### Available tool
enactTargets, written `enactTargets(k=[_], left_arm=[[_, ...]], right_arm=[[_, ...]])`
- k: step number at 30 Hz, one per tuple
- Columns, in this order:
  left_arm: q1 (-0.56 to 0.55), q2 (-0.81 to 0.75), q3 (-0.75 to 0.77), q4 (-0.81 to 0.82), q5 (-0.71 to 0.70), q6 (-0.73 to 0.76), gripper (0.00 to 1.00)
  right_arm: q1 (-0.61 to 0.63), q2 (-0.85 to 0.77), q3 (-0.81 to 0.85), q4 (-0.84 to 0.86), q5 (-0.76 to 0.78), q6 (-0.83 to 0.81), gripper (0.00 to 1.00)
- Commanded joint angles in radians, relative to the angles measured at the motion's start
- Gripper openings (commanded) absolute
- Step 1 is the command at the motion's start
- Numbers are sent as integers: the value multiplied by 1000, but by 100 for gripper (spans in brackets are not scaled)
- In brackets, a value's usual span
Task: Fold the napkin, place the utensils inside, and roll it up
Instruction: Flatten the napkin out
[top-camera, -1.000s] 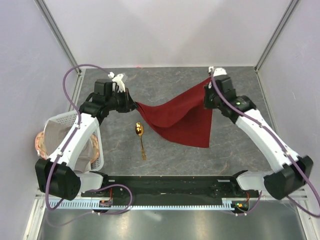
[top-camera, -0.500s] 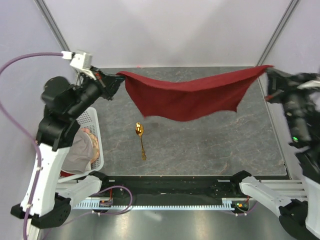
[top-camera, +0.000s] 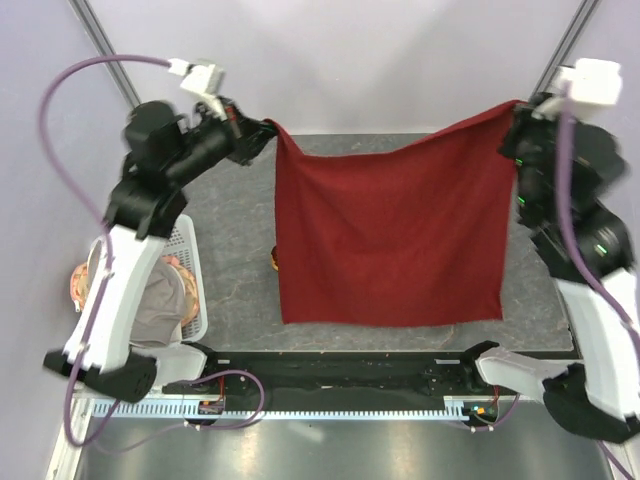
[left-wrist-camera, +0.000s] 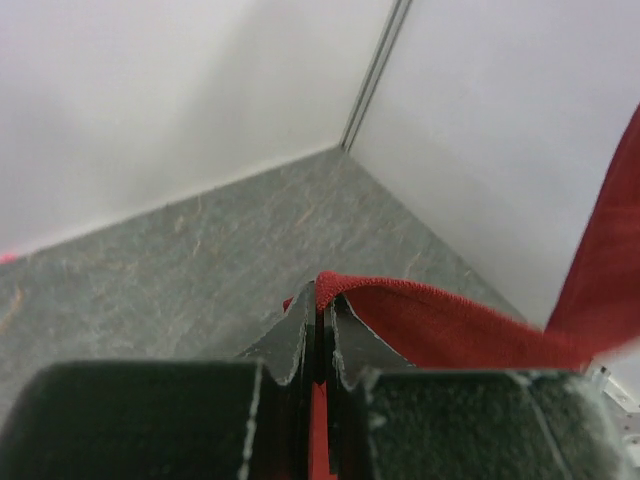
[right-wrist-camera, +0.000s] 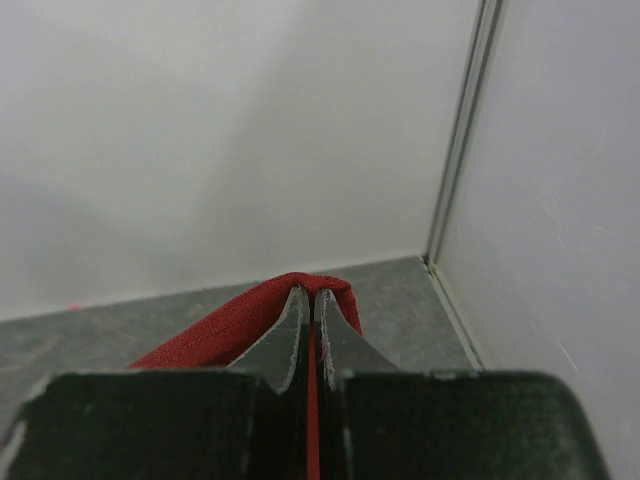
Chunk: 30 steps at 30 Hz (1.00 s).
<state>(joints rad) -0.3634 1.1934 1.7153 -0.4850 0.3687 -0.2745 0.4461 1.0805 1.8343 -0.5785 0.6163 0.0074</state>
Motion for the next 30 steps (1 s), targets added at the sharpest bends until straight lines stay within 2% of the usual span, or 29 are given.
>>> enactTargets(k=[1,2,4,6,8,12,17,24,30], left_arm=[[6,142,52,-18,-17,63,2],[10,185,73,-20,-16,63,2],[14,227,93,-20,-17,63,2],[14,261,113,-18,-8,63,2],[12,262,112,-15,4,64,2],[6,207,60,20,6,89,2],[-8,88,-16,51,4,95,2],[-45,-15,-34,43,27,52,2],[-69,-14,4,39,61,-11,2]], right_arm=[[-46,90,-47,97,115,-81,0],[-73,104,-52,104,93,-77,0],[-197,143,-52,108,-48,-29,0],[-272,157,-66,112,-102,-9,0],[-279,150,-102,117,-115,-9,0],[-277,27,-188,149,-125,-7,0],[-279,-96,-251,146,-148,-7,0],[-279,-203,-199,68,-193,34,0],[-279,-139,-106,26,-230,63,0]])
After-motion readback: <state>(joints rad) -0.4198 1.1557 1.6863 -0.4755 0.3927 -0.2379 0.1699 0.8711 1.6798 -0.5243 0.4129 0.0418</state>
